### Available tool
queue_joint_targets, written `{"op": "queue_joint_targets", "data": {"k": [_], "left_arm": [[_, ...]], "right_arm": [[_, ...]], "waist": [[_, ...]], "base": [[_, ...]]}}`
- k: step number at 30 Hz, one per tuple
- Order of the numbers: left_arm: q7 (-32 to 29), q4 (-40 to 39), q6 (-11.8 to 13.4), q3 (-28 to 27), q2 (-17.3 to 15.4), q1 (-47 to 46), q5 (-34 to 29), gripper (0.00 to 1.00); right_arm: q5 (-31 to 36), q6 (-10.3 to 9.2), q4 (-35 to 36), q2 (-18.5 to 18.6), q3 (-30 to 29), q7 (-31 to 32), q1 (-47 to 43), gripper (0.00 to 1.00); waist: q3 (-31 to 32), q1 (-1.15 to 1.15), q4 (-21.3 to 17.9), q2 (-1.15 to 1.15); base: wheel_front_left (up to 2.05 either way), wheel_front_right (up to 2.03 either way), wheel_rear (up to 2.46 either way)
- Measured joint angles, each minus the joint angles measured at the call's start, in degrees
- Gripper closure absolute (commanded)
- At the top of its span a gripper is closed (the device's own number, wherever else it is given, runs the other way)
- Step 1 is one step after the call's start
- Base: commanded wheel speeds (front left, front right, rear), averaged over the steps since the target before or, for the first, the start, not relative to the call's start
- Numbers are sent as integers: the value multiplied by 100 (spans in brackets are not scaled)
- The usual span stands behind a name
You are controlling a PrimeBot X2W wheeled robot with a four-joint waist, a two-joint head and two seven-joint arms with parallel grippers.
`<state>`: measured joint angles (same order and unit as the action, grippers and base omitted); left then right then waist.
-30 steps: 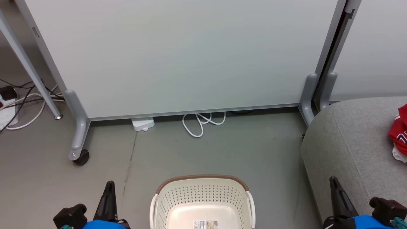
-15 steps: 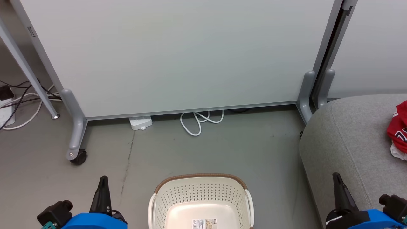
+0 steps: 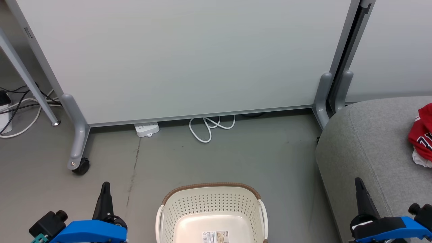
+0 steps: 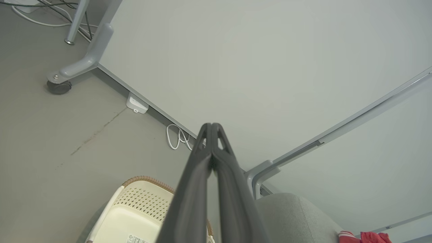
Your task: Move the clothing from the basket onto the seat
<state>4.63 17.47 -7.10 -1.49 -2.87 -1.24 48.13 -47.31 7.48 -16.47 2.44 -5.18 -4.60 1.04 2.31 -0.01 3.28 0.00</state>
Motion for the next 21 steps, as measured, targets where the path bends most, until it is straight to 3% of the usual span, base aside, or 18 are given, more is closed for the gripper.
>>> {"op": "queue_joint_targets", "data": {"k": [21], "left_arm": [[-358, -102, 0, -165, 0, -136, 1417, 100]], "right_arm": [[-1443, 0, 75, 4, -47, 358, 141, 100]], "waist": [[-61, 0, -82, 0]], "base": [[0, 0, 0]]}}
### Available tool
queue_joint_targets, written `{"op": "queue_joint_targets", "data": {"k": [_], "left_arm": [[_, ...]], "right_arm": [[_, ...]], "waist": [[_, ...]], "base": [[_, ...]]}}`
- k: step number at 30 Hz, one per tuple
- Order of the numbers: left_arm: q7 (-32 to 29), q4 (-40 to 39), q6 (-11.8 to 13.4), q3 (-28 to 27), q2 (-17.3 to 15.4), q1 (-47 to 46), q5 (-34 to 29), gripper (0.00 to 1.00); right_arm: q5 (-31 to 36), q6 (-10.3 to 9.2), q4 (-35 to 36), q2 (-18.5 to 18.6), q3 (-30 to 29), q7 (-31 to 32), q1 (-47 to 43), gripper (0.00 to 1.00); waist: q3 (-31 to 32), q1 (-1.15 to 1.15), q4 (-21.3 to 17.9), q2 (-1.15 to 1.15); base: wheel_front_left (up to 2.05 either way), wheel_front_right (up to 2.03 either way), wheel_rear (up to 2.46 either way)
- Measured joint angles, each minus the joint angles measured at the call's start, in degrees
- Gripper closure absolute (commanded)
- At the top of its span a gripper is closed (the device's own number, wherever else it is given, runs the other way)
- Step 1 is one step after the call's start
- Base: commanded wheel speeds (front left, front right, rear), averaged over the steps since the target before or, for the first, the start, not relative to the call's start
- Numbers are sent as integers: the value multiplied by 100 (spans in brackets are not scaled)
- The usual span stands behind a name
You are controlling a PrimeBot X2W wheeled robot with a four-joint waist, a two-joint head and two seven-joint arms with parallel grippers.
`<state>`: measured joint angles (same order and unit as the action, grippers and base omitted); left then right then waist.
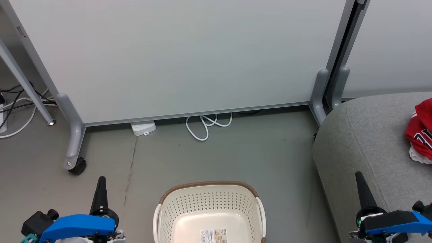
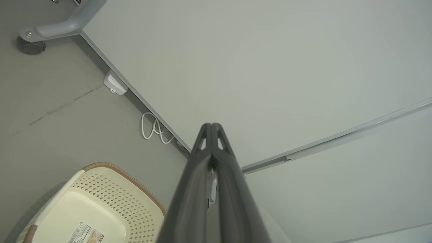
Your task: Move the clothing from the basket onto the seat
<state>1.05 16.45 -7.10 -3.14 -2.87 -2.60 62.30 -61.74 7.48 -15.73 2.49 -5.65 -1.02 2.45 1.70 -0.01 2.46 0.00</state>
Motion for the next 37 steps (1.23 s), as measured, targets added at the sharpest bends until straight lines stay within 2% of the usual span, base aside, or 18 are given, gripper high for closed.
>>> {"op": "queue_joint_targets", "data": {"k": [37], "left_arm": [[-502, -151, -1, -212, 0, -227, 1973, 100]], "right_arm": [[-2003, 0, 100, 12, -55, 502, 219, 100]], "waist": [[-111, 0, -148, 0]], "base": [[0, 0, 0]]}}
